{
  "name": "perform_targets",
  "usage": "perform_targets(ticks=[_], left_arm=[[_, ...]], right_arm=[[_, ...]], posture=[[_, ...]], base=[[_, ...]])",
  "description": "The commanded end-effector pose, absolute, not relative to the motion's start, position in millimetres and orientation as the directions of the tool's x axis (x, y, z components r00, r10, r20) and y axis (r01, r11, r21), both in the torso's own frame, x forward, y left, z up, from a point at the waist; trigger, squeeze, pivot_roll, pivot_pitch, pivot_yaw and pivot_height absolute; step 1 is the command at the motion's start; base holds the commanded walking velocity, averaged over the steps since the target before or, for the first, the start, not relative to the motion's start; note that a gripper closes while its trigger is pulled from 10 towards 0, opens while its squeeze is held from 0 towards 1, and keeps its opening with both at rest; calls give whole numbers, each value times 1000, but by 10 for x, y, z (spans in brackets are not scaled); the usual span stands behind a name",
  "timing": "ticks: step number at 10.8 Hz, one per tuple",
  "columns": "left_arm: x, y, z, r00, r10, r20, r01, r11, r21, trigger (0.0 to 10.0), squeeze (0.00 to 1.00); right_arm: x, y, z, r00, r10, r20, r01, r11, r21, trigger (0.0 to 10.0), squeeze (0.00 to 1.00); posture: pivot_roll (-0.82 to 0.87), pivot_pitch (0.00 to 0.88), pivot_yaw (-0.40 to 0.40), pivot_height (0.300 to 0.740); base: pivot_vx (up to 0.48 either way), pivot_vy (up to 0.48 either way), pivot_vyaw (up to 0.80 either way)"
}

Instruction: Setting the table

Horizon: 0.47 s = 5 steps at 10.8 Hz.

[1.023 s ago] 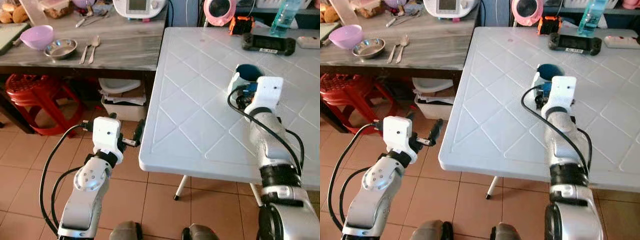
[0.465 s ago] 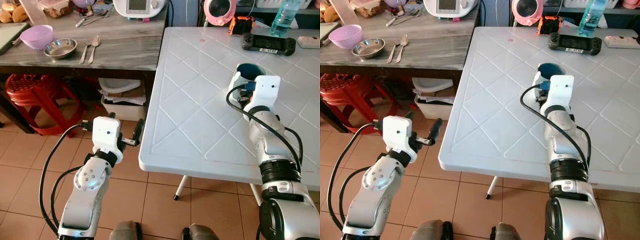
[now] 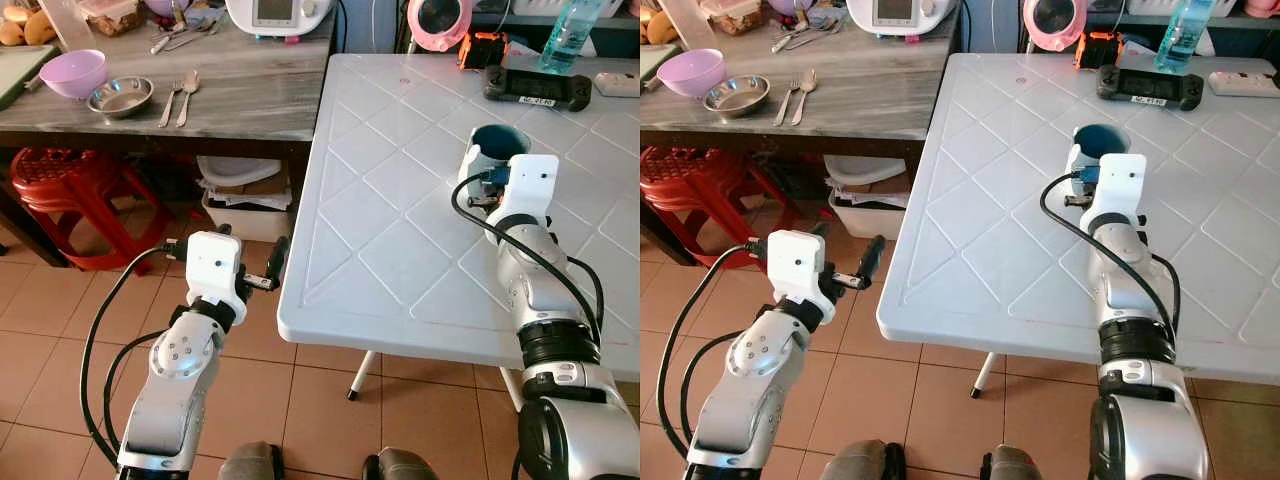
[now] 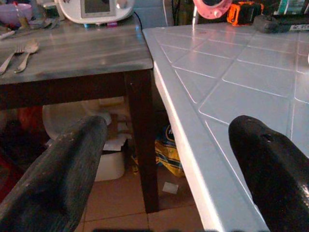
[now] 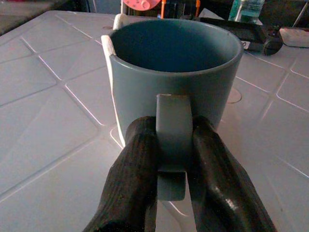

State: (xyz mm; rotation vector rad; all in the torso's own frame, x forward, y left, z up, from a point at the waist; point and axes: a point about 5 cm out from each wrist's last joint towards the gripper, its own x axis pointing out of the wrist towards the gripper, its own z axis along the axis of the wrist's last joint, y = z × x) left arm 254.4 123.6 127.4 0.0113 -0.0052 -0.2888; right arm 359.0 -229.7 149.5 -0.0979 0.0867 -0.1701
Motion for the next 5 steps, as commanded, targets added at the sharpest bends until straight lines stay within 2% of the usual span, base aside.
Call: perform_targets(ticks=[1,3,4,5], left_arm=[[2554,1256,1246,962,-275,-11,275,961,18,10000,0],[2565,1255,1223,963,-268,-10,268,963,11,10000,0],[2594,1289,1195,972,-235,-24,234,972,-5,10000,0],[2651,1334,1196,978,-209,-10,209,978,6,10000,0]], right_arm=[[3604,-2276,1482,983,-164,-87,156,983,-94,0,0],[3571,-2257,1480,985,-160,-71,156,985,-68,0,0],[3528,-2224,1529,988,-151,-14,151,988,-34,0,0],[3393,-2111,1574,993,-96,63,95,995,8,10000,0]], posture=[[64,66,67,740],[64,35,58,740],[63,1,46,740],[58,0,32,740]], base=[[0,0,0],[0,0,0],[0,0,0],[0,480,0]])
